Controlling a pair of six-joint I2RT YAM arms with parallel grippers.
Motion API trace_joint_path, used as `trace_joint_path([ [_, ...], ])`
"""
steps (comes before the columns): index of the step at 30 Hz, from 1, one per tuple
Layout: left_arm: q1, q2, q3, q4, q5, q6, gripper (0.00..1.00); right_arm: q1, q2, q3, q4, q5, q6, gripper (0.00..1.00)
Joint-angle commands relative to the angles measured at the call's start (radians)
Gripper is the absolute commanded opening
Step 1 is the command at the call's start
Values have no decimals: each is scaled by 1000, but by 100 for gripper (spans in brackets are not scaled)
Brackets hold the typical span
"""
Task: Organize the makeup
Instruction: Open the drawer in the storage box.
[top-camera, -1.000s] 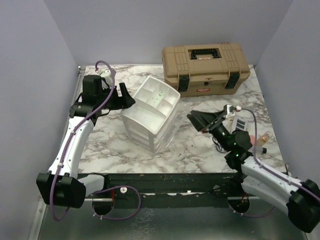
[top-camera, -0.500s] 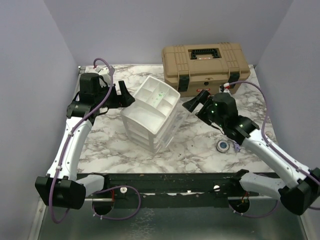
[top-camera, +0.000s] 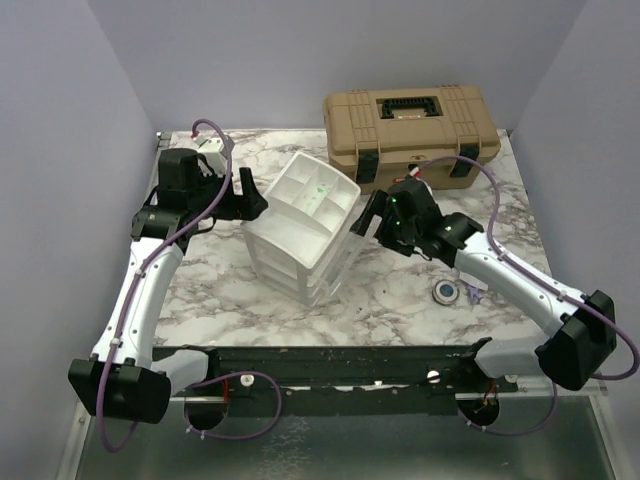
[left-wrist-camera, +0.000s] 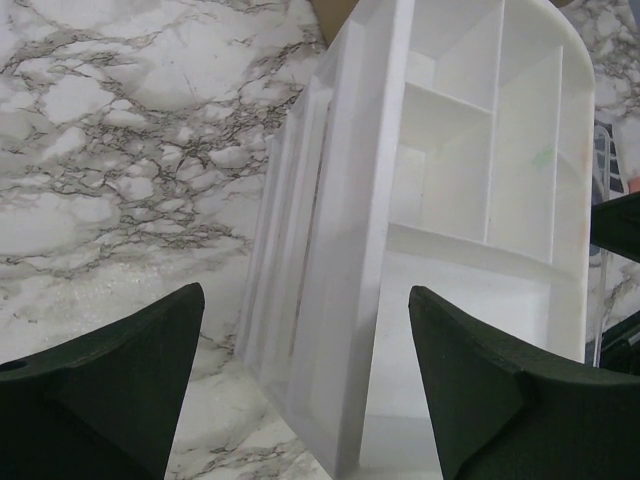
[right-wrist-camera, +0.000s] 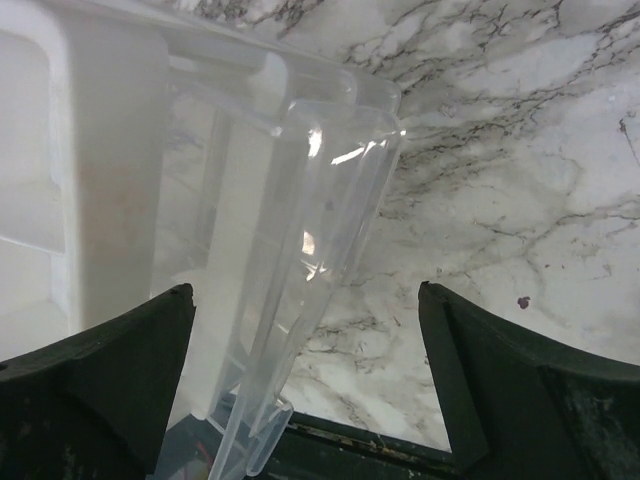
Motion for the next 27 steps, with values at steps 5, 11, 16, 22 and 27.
trace_joint_path([
  [5, -14, -42, -40, -24, 38, 103, 85, 92, 140, 167, -292, 183, -74, 100],
  [11, -16, -47, -60, -27, -62, 120, 84, 99, 113, 154, -378, 251, -78, 100],
  [16, -15, -47, -57, -27, -74, 120, 84, 99, 50, 132, -307, 212, -151, 100],
  [22, -16, -47, -54, -27, -68, 109, 84, 99, 33, 144, -313, 203, -160, 100],
  [27, -16, -48, -31, -29, -36, 90, 85, 99, 39, 160, -278, 233, -140, 100],
])
